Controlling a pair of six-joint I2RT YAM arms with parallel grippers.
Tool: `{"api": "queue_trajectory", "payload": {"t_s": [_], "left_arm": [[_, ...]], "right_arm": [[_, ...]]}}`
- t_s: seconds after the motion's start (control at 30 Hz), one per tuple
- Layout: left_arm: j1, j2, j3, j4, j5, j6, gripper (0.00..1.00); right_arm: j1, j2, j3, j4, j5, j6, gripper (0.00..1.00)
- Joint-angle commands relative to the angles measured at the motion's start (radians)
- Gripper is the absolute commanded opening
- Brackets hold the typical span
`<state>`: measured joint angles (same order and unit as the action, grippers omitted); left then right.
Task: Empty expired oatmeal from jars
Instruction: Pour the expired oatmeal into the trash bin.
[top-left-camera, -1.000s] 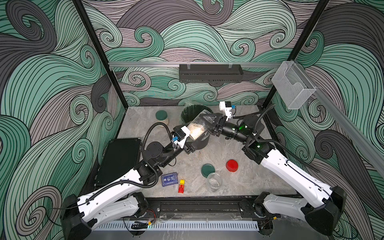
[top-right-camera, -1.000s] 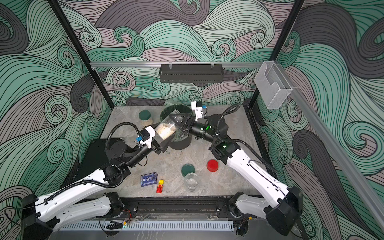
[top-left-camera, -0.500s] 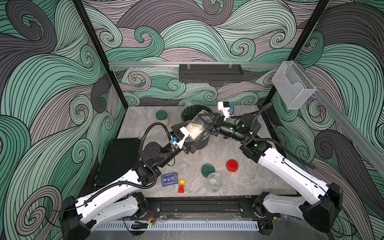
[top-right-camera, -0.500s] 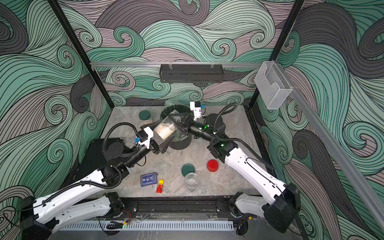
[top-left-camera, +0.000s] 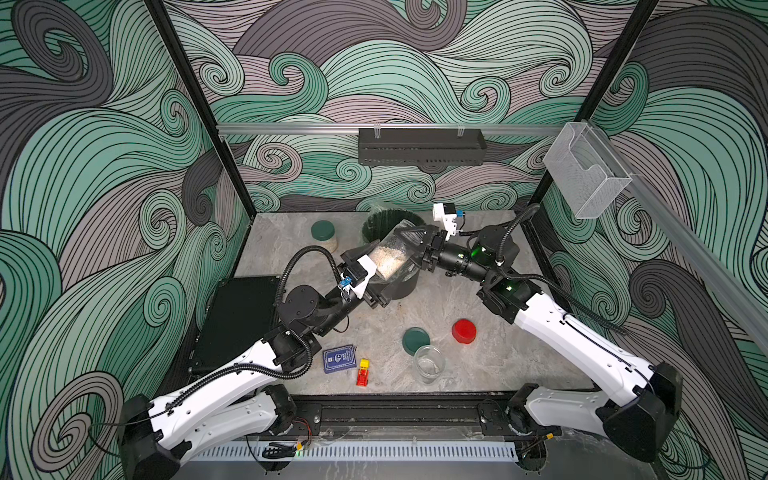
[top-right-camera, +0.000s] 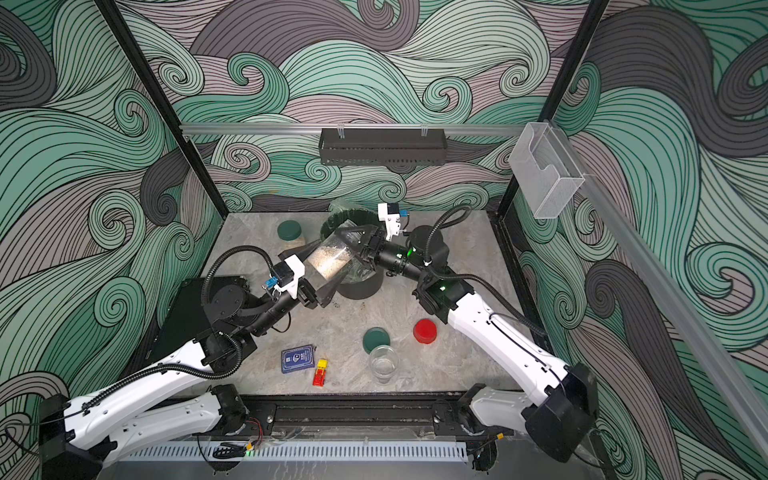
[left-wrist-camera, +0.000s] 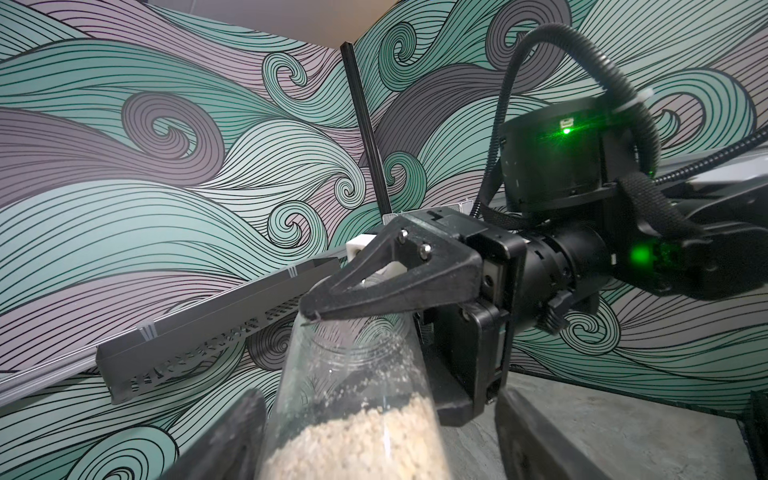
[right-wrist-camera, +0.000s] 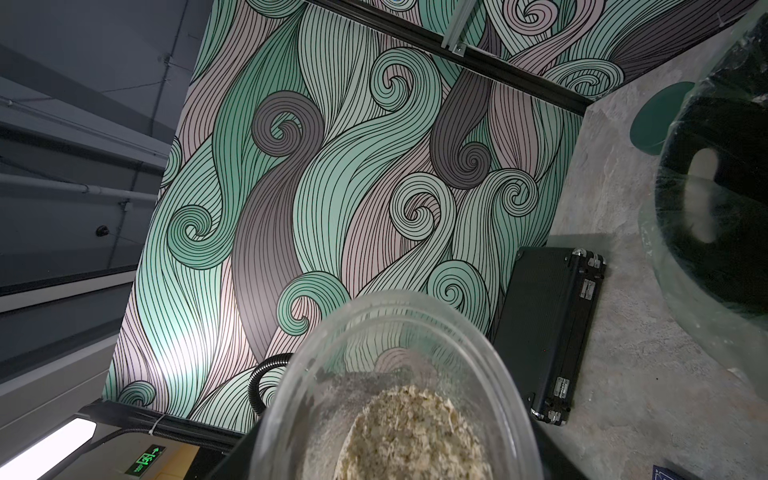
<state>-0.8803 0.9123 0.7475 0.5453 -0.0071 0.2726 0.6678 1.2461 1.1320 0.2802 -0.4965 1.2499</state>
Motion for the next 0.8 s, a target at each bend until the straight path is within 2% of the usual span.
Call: {"api": "queue_trajectory", "payload": {"t_s": [0.0,0.13,0.33,0.63,0.7,0.77], "left_arm": [[-0.003,-0.001,-0.007,0.035,-0.004,0.009,0.87],[0.003,-0.001,-0.006,0.033,-0.007,0.013,0.86],[0.006,0.0,0.008,0.006,0.012,0.019,0.73],[0.014,0.003,-0.004,0.008,-0.019,0.027,0.79],[0.015,0.007,-0.002,0.007,-0.016,0.027,0.78],[0.016,0.011,0.003,0.0,-0.007,0.027,0.73]], "right_arm": [[-0.006,-0.005,0.042,0.046,0.012,0.006,0.36],[-0.007,-0.004,0.045,0.045,0.009,0.007,0.36],[-0.007,-0.005,0.046,0.045,0.008,0.007,0.36],[-0.007,-0.01,0.049,0.047,0.003,0.008,0.36],[-0.005,-0.011,0.051,0.046,0.004,0.008,0.36],[-0.006,-0.01,0.051,0.046,0.004,0.009,0.36]]}}
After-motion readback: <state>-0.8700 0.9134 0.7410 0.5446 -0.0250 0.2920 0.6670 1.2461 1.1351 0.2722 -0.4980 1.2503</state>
